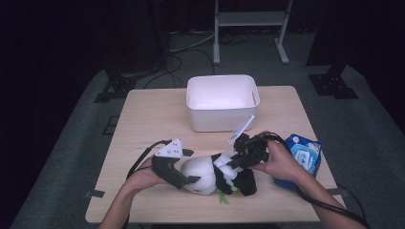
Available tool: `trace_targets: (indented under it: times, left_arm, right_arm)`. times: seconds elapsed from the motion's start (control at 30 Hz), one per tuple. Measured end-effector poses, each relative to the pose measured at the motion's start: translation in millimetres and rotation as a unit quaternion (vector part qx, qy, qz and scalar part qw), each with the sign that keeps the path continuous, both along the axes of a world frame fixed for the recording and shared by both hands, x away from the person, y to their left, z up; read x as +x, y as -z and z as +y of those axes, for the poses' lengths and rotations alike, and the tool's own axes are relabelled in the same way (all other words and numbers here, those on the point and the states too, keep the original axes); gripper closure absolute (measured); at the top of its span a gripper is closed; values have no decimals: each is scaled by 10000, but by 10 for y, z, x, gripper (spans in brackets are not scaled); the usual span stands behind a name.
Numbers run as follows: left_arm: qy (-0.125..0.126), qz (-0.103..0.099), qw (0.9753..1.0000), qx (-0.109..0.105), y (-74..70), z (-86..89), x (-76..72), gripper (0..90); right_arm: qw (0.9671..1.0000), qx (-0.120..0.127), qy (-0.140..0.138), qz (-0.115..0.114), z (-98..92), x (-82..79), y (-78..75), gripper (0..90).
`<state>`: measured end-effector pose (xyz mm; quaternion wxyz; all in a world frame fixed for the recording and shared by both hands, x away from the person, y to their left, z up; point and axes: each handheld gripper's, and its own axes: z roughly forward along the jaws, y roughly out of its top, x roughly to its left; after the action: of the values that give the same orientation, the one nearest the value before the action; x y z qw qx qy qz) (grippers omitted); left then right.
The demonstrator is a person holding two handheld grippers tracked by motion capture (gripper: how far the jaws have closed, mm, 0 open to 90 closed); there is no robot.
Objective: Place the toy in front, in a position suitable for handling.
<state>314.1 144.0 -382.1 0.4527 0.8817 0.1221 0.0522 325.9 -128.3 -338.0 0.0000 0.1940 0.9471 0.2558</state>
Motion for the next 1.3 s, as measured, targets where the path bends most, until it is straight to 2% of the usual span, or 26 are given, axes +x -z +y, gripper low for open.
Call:
trace_targets:
  times: [0.03, 0.07, 0.2, 0.3, 0.33, 0.4, 0.43, 0.47, 0.5, 0.7, 0.83, 1.23, 1.3]
  left_arm:
    - [16, 90, 10000, 38, 12, 1, -5, 87]
    - [16, 90, 10000, 38, 12, 1, -5, 85]
    - [113, 387, 9990, 216, 104, -59, -29, 68]
    - [232, 476, 9978, 392, 198, -126, -72, 68]
    - [219, 315, 9980, 493, 235, -169, -106, 69]
    - [171, 247, 9982, 527, 243, -188, -123, 70]
    - [89, 108, 9981, 606, 255, -222, -151, 70]
    - [89, 108, 9981, 606, 255, -222, -151, 71]
    - [25, -22, 9977, 672, 257, -237, -170, 75]
    - [-75, -234, 9969, 754, 291, -243, -149, 78]
    - [-139, -460, 9948, 896, 304, -255, -117, 78]
    - [-274, -782, 9915, 1000, 343, -300, -88, 77]
    - [-275, -899, 9901, 1047, 355, -312, -97, 77]
  right_arm:
    - [10000, 2, -39, 27, -13, -32, 17, 803]
    - [10000, 2, -39, 27, -13, -32, 17, 803]
    - [9995, 27, -125, 275, -40, -82, 73, 807]
    - [9989, -8, -279, 385, -49, -142, 138, 812]
    - [9988, -121, -321, 337, -38, -197, 160, 812]
    - [9988, -242, -342, 256, -26, -236, 172, 812]
    - [9988, -269, -333, 219, -21, -244, 177, 813]
    - [9989, -289, -322, 194, -19, -249, 182, 813]
    - [9988, -305, -331, 201, -20, -247, 190, 813]
    - [9990, -300, -283, 157, -16, -242, 220, 815]
    - [9989, -357, -254, 145, -2, -212, 258, 816]
    - [9992, -382, -134, -20, -23, -150, 333, 819]
    - [9991, -397, -117, -23, -26, -147, 351, 820]
